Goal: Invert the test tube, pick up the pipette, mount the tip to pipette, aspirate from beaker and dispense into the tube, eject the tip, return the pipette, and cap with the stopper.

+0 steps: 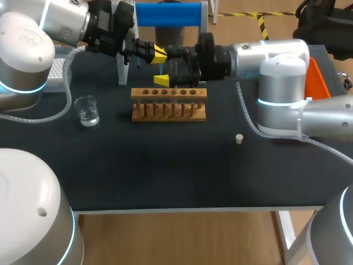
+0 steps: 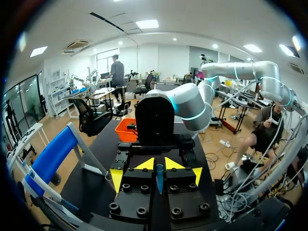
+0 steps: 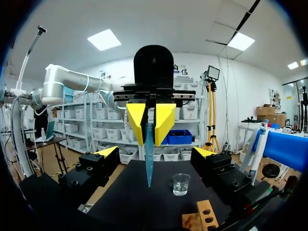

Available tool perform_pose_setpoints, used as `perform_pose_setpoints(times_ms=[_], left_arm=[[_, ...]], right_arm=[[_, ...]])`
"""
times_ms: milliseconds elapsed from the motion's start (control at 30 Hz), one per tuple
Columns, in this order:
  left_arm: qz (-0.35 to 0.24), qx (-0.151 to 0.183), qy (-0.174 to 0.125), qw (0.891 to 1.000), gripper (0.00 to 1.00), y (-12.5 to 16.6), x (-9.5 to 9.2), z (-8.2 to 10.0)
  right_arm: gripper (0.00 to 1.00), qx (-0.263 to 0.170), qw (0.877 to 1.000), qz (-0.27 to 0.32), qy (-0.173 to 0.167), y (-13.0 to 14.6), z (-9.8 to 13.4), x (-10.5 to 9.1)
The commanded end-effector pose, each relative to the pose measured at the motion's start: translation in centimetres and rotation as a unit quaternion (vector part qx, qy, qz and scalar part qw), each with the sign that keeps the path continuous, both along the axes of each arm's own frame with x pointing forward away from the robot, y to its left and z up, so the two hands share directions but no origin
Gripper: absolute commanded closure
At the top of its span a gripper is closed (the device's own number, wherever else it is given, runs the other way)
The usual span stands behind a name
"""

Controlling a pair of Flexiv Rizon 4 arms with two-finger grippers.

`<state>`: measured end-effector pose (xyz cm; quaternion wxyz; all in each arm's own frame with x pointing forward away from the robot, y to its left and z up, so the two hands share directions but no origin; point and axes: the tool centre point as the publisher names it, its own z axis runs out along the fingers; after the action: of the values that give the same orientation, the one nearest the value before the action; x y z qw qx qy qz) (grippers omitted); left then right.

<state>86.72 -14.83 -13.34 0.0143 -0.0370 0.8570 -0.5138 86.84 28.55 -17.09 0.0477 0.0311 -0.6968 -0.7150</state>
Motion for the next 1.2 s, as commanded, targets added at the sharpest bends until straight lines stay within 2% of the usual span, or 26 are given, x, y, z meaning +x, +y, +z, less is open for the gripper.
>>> perform_pose_setpoints(times_ms=[33, 233, 267, 333, 367, 600, 733, 767, 1033, 1067, 1100, 1200], left_arm=[[-0.001, 0.000, 0.001, 1.000, 1.00, 0.11, 0.01, 0.05], [-0.001, 0.000, 0.001, 1.000, 1.00, 0.11, 0.01, 0.05], [-0.001, 0.000, 0.001, 1.000, 1.00, 0.11, 0.01, 0.05], [-0.001, 0.000, 0.001, 1.000, 1.00, 0.11, 0.01, 0.05], [-0.001, 0.000, 0.001, 1.000, 1.00, 0.11, 0.01, 0.05], [-0.001, 0.000, 0.001, 1.000, 1.00, 0.11, 0.01, 0.05], [-0.001, 0.000, 0.001, 1.000, 1.00, 0.11, 0.01, 0.05], [-0.001, 0.000, 0.001, 1.000, 1.00, 0.11, 0.01, 0.05], [-0.001, 0.000, 0.001, 1.000, 1.00, 0.11, 0.01, 0.05], [-0.001, 0.000, 0.001, 1.000, 0.84, 0.11, 0.01, 0.05], [-0.001, 0.000, 0.001, 1.000, 0.00, 0.11, 0.01, 0.05], [-0.001, 0.000, 0.001, 1.000, 0.00, 0.11, 0.01, 0.05]], right_arm=[[0.13, 0.001, 1.000, 0.004, 0.000, 0.13, -0.08, 0.23], [0.31, 0.002, 1.000, 0.009, 0.001, 0.15, -0.03, 0.23], [0.37, 0.002, 1.000, 0.009, 0.001, 0.13, -0.01, 0.23], [0.40, 0.002, 1.000, 0.011, 0.002, 0.10, 0.02, 0.20], [0.49, 0.003, 1.000, 0.013, 0.002, 0.07, 0.05, 0.16], [0.65, 0.002, 1.000, 0.018, 0.005, -0.02, 0.11, 0.07], [0.89, 0.001, 1.000, 0.019, 0.006, -0.10, 0.07, 0.05], [1.00, 0.001, 1.000, 0.019, 0.006, -0.12, 0.07, 0.05], [1.00, 0.001, 1.000, 0.021, 0.003, -0.26, 0.14, -0.14], [1.00, 0.001, 1.000, 0.021, 0.003, -0.29, 0.16, -0.16], [1.00, 0.001, 1.000, 0.021, 0.003, -0.34, 0.17, -0.20], [1.00, 0.000, 1.000, 0.021, 0.003, -0.73, 0.09, -0.37]])
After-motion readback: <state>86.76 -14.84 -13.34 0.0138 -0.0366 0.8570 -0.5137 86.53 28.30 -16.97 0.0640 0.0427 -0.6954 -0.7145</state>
